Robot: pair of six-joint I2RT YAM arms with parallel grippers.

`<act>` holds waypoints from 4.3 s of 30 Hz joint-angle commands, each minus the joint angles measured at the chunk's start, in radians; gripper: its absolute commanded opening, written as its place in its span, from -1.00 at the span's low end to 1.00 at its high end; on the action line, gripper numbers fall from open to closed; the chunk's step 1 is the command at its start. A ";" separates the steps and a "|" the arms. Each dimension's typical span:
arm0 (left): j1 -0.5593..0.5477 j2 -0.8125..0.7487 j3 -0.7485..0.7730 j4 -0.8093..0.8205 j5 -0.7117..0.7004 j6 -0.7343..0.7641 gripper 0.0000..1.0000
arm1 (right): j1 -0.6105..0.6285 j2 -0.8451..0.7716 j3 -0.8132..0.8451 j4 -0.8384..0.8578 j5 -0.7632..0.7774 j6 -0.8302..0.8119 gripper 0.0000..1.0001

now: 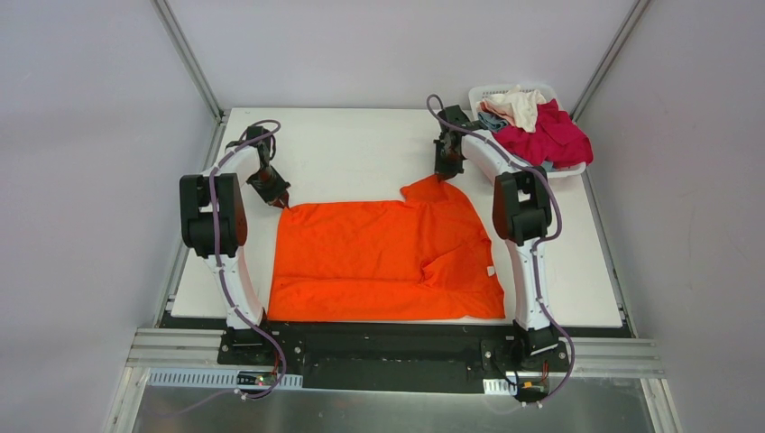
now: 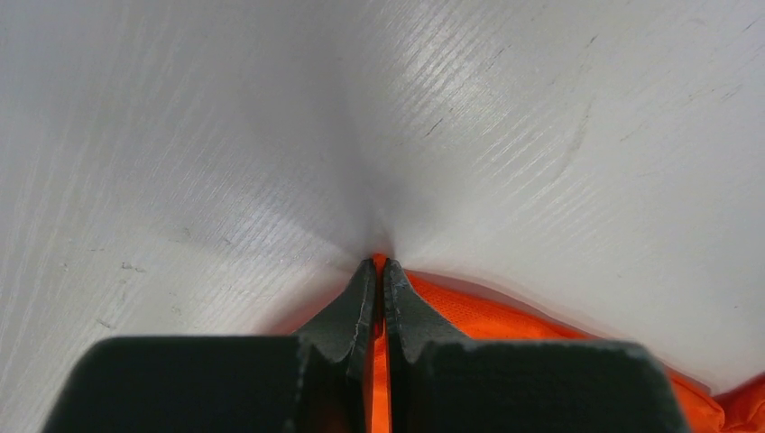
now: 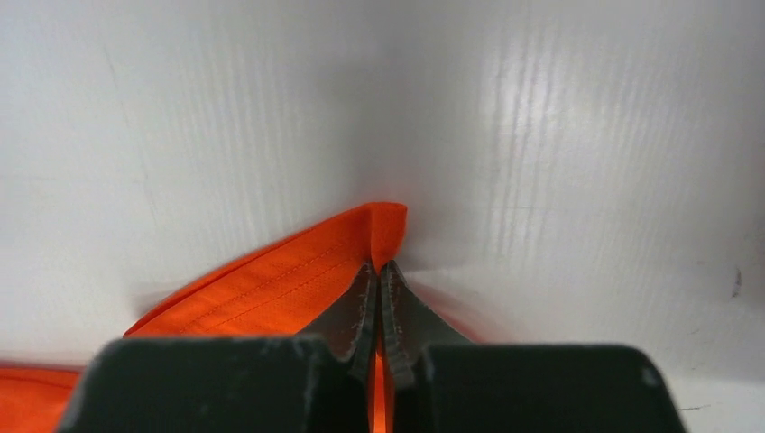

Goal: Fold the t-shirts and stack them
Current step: Grab the side of the flattened tshirt furthest away from the robot with both arms, then fold the other side of the tshirt into a rectangle

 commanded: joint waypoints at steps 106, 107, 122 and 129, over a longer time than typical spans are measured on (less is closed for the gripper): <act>-0.168 -0.738 -0.673 0.134 0.081 -0.099 0.98 | 0.141 -1.156 -1.312 0.495 -0.387 0.471 0.99; -0.165 -0.719 -0.683 0.134 0.050 -0.102 0.98 | 0.155 -1.122 -1.298 0.489 -0.366 0.466 0.99; -0.159 -0.571 -0.727 0.154 -0.047 -0.116 0.98 | 0.403 -1.189 -1.319 0.382 -0.364 0.405 0.99; -0.160 -0.589 -0.737 0.154 -0.076 -0.114 0.98 | 0.371 -1.224 -1.274 0.386 -0.061 0.355 0.99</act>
